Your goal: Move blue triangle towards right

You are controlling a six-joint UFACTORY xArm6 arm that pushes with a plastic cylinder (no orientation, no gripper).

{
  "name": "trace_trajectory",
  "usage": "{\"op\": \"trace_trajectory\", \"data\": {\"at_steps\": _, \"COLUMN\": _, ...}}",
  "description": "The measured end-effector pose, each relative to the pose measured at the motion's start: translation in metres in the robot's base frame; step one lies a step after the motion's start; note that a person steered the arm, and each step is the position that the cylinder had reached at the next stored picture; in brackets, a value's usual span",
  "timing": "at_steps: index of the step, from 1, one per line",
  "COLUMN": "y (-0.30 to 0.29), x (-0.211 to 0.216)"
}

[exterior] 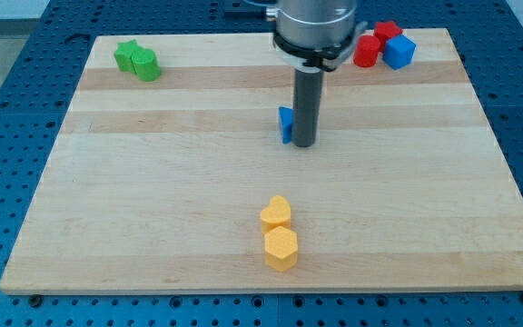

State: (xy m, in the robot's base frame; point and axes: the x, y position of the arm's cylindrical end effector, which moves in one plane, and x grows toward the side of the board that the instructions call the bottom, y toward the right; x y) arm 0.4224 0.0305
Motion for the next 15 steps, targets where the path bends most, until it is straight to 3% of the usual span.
{"op": "trace_trajectory", "data": {"at_steps": 4, "y": -0.111, "x": -0.074}}
{"op": "trace_trajectory", "data": {"at_steps": 15, "y": 0.018, "x": -0.072}}
